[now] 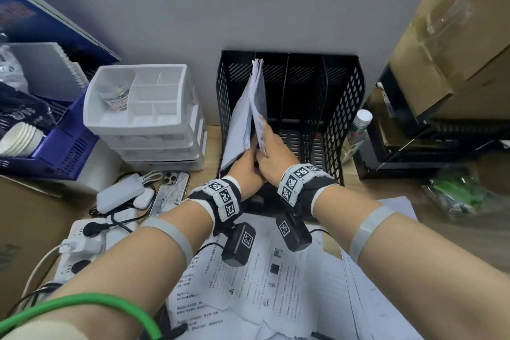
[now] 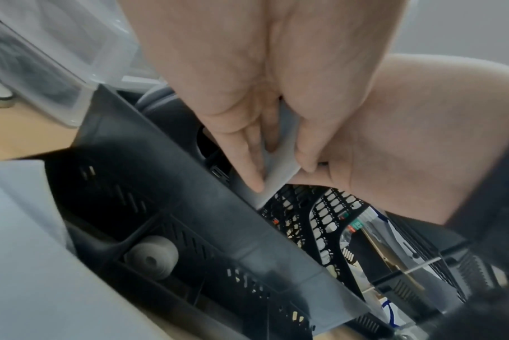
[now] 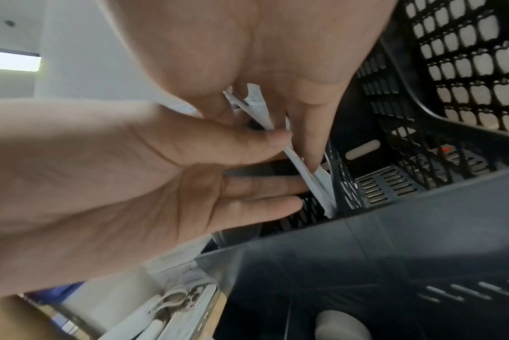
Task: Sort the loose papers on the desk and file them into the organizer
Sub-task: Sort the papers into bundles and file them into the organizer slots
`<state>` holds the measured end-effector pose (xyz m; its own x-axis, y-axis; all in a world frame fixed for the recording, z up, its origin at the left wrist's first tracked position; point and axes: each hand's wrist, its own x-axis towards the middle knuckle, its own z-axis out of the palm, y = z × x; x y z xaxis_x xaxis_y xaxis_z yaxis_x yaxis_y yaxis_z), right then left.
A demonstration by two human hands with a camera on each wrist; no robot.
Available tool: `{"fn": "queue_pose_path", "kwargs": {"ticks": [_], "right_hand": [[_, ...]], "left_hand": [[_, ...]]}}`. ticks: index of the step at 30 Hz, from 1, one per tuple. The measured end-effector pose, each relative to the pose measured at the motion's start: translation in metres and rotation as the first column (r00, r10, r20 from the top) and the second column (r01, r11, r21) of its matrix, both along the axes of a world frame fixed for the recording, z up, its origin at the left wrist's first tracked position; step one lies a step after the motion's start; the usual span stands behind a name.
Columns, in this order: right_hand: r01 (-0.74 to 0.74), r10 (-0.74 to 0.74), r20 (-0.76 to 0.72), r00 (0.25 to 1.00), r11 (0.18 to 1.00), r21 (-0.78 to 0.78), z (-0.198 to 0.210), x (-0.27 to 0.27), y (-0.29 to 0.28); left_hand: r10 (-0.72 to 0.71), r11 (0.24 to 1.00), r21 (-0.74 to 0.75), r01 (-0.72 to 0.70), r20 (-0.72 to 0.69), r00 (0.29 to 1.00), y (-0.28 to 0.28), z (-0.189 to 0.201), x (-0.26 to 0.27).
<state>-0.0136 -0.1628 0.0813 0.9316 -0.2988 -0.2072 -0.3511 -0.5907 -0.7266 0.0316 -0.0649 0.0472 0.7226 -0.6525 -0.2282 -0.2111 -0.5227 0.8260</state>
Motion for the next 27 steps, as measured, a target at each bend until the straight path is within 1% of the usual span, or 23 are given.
{"fn": "queue_pose_path", "kwargs": {"ticks": [2,3,5,6,7,10,11,12,13,15,17,18,19,20,21,22,23,24,25,26,27], "right_hand": [[-0.06,0.059,-0.017,0.998,0.997,-0.043,-0.005,-0.001,0.005],[-0.088,0.085,-0.04,0.996,0.994,-0.067,-0.008,-0.002,0.008],[-0.081,0.071,-0.107,0.992,0.993,-0.09,-0.014,-0.007,0.01],[-0.048,0.037,-0.124,0.992,0.995,-0.09,-0.016,-0.009,0.01],[-0.002,-0.007,-0.113,0.994,0.997,-0.075,-0.018,-0.013,0.009],[0.168,-0.17,-0.055,0.984,0.985,-0.036,-0.026,-0.032,0.012],[0.2,-0.201,-0.048,0.979,0.98,-0.025,-0.033,-0.041,0.014],[0.219,-0.219,-0.076,0.973,0.976,-0.009,-0.039,-0.052,0.017],[0.234,-0.23,-0.096,0.968,0.972,0.025,-0.049,-0.063,0.018],[0.23,-0.222,-0.206,0.953,0.973,0.012,-0.07,-0.086,0.022],[0.204,-0.24,-0.361,0.901,0.97,-0.136,-0.089,-0.112,0.026],[0.226,-0.303,-0.421,0.855,0.948,-0.225,-0.098,-0.126,0.029],[0.275,-0.391,-0.445,0.806,0.912,-0.303,-0.107,-0.141,0.031],[0.346,-0.488,-0.465,0.739,0.867,-0.36,-0.113,-0.154,0.036],[0.408,-0.548,-0.484,0.682,0.835,-0.371,-0.12,-0.166,0.038],[0.464,-0.577,-0.519,0.631,0.816,-0.344,-0.123,-0.174,0.042],[0.518,-0.588,-0.543,0.6,0.803,-0.297,-0.13,-0.182,0.044],[0.566,-0.585,-0.564,0.583,0.791,-0.235,-0.135,-0.189,0.047],[0.595,-0.568,-0.574,0.591,0.787,-0.166,-0.139,-0.195,0.051],[0.59,-0.545,-0.573,0.613,0.797,-0.126,-0.142,-0.2,0.053],[0.576,-0.535,-0.536,0.653,0.81,-0.108,-0.145,-0.205,0.053]], "left_hand": [[0.012,0.999,-0.035,-0.01,0.049,0.999,0.008,-0.005,0.003],[0.016,0.999,-0.046,-0.014,0.032,0.999,0.013,-0.008,0.002],[0.051,0.995,-0.076,-0.059,-0.092,0.994,0.026,-0.008,-0.003],[0.071,0.992,-0.095,-0.087,-0.155,0.985,0.034,-0.007,-0.006],[0.088,0.99,-0.093,-0.106,-0.182,0.979,0.043,-0.008,-0.008],[0.143,0.985,-0.07,-0.156,-0.166,0.976,0.079,-0.011,-0.012],[0.167,0.984,-0.038,-0.176,-0.166,0.972,0.094,-0.015,-0.013],[0.182,0.983,0.012,-0.183,-0.171,0.968,0.108,-0.022,-0.014],[0.19,0.98,0.085,-0.177,-0.173,0.966,0.122,-0.028,-0.015],[0.191,0.956,0.26,-0.138,-0.191,0.963,0.15,-0.046,-0.018],[0.179,0.904,0.422,-0.076,-0.211,0.961,0.172,-0.063,-0.025],[0.179,0.877,0.479,-0.042,-0.244,0.953,0.18,-0.072,-0.029],[0.184,0.859,0.512,-0.01,-0.29,0.939,0.186,-0.078,-0.034],[0.189,0.848,0.53,0.009,-0.319,0.929,0.19,-0.084,-0.039],[0.195,0.846,0.533,0.009,-0.324,0.926,0.192,-0.087,-0.044],[0.209,0.851,0.524,-0.017,-0.309,0.928,0.193,-0.091,-0.047],[0.227,0.862,0.505,-0.043,-0.309,0.924,0.193,-0.093,-0.05],[0.248,0.875,0.481,-0.06,-0.338,0.908,0.193,-0.094,-0.054],[0.259,0.889,0.454,-0.066,-0.378,0.889,0.194,-0.093,-0.057],[0.257,0.9,0.431,-0.065,-0.404,0.878,0.195,-0.094,-0.06],[0.228,0.912,0.406,-0.053,-0.398,0.888,0.197,-0.094,-0.063]]}}
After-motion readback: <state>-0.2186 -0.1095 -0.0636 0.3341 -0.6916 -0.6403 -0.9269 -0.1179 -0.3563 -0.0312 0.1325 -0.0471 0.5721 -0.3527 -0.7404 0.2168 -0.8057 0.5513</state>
